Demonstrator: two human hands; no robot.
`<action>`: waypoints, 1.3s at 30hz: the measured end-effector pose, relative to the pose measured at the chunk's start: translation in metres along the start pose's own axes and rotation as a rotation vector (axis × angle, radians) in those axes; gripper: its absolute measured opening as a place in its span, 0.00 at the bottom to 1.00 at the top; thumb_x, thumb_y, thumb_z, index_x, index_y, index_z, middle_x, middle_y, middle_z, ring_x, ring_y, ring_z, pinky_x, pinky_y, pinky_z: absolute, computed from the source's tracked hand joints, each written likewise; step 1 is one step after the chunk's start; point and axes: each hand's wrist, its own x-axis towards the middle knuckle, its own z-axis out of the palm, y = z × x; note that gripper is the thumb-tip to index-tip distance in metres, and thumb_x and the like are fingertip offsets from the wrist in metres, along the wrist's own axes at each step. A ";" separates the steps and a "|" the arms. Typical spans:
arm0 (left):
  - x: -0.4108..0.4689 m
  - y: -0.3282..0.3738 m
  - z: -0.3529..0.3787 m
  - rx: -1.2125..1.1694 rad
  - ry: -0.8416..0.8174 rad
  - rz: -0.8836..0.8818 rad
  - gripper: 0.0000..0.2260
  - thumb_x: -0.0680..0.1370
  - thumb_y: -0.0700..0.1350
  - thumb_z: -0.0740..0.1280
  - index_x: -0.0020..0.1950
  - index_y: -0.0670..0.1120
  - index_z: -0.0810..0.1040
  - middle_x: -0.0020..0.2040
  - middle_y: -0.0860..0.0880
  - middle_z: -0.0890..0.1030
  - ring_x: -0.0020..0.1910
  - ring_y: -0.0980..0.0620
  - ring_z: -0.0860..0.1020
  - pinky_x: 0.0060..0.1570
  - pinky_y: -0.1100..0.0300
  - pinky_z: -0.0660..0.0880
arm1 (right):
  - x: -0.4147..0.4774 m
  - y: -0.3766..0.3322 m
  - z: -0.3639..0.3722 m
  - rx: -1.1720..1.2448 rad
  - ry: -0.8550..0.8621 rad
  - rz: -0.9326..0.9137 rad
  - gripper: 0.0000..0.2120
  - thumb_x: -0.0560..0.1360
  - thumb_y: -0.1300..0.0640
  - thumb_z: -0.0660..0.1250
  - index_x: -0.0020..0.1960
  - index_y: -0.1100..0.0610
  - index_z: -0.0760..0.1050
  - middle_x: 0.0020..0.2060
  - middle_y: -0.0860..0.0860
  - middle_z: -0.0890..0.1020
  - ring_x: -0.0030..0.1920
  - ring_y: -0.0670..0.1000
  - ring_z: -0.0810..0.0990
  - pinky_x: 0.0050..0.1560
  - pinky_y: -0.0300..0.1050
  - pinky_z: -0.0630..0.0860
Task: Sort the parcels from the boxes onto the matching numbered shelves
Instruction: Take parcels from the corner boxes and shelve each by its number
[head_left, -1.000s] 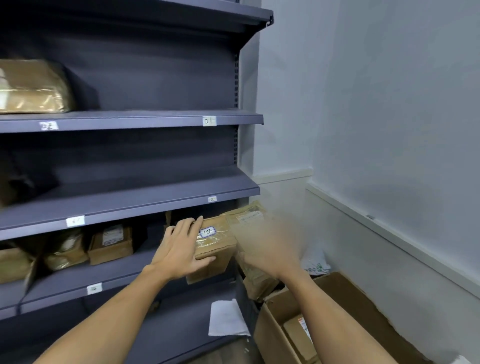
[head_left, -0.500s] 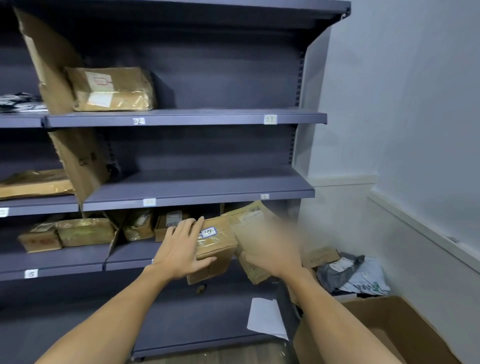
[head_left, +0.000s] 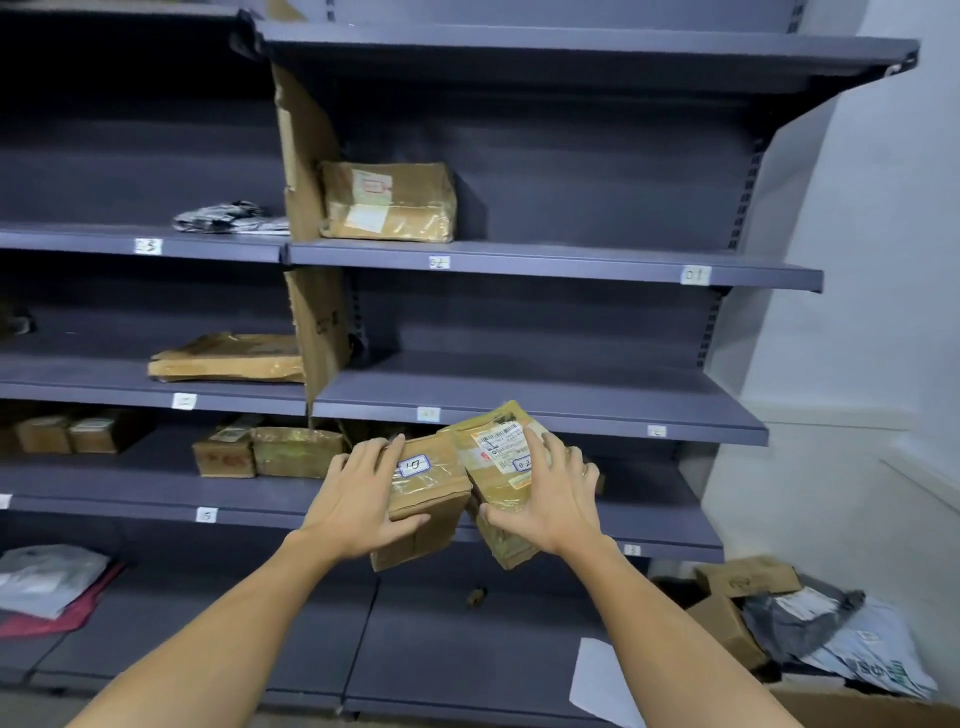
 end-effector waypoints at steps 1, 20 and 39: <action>-0.004 -0.011 -0.002 0.004 -0.001 -0.010 0.48 0.69 0.75 0.55 0.78 0.42 0.62 0.68 0.44 0.71 0.66 0.45 0.70 0.63 0.48 0.69 | 0.002 -0.011 0.001 0.001 -0.002 -0.006 0.59 0.57 0.18 0.50 0.81 0.49 0.47 0.77 0.52 0.57 0.69 0.59 0.63 0.66 0.59 0.62; -0.092 -0.180 -0.035 0.100 -0.030 -0.183 0.50 0.69 0.77 0.51 0.80 0.44 0.57 0.72 0.45 0.67 0.70 0.46 0.66 0.67 0.49 0.66 | 0.020 -0.203 0.028 0.058 -0.011 -0.178 0.59 0.57 0.19 0.52 0.80 0.49 0.50 0.75 0.51 0.60 0.66 0.58 0.65 0.66 0.59 0.63; -0.150 -0.258 -0.056 0.157 0.007 -0.304 0.48 0.70 0.76 0.53 0.79 0.44 0.58 0.69 0.46 0.68 0.68 0.47 0.67 0.65 0.51 0.65 | 0.026 -0.305 0.029 0.093 -0.038 -0.317 0.61 0.54 0.19 0.47 0.80 0.49 0.48 0.77 0.52 0.57 0.71 0.60 0.62 0.68 0.59 0.60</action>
